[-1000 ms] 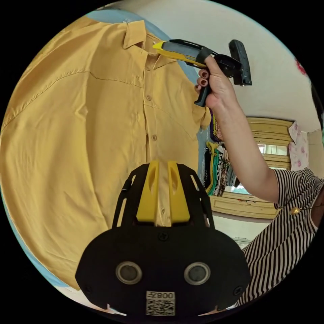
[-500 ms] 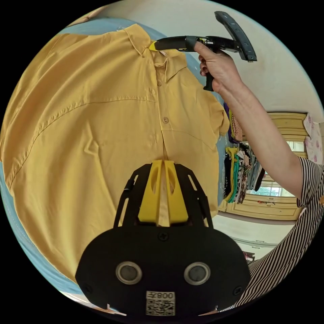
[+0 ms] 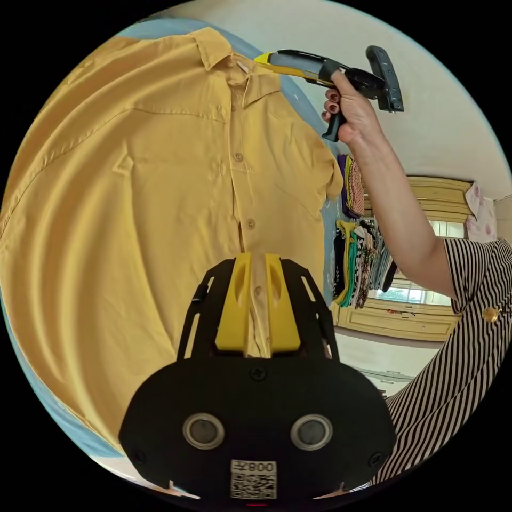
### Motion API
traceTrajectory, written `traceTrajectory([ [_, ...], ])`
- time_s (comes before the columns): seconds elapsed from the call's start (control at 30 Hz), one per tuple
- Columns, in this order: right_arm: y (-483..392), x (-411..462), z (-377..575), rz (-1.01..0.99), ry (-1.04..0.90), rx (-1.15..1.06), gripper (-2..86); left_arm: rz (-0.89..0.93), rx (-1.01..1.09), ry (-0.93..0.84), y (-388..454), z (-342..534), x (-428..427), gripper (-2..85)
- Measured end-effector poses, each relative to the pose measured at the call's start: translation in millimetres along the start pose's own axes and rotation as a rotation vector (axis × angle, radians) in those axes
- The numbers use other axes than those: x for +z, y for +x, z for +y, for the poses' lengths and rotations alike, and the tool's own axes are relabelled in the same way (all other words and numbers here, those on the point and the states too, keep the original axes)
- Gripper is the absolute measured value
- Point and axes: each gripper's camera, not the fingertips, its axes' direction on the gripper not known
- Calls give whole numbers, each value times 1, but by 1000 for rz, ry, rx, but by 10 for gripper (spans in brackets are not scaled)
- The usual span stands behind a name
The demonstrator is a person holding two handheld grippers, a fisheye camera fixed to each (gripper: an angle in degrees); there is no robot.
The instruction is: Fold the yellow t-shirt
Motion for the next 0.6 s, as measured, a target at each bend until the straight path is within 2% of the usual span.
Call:
traceTrajectory([
  [0.13,-16,1,24,8,5,25,71,34,-39,-59,2,10,17,42],
  [0.27,-41,25,19,131,-69,-101,83,72,-66,-111,0,10,34,36],
  [0.4,-57,48,12,169,-147,-224,86,64,-73,-132,-1,4,47,18],
  [0.47,-58,63,13,189,-192,-237,74,54,-80,-132,-1,-1,54,9],
  [0.6,-60,69,15,260,-162,-231,33,55,-82,-130,0,-6,61,5],
])
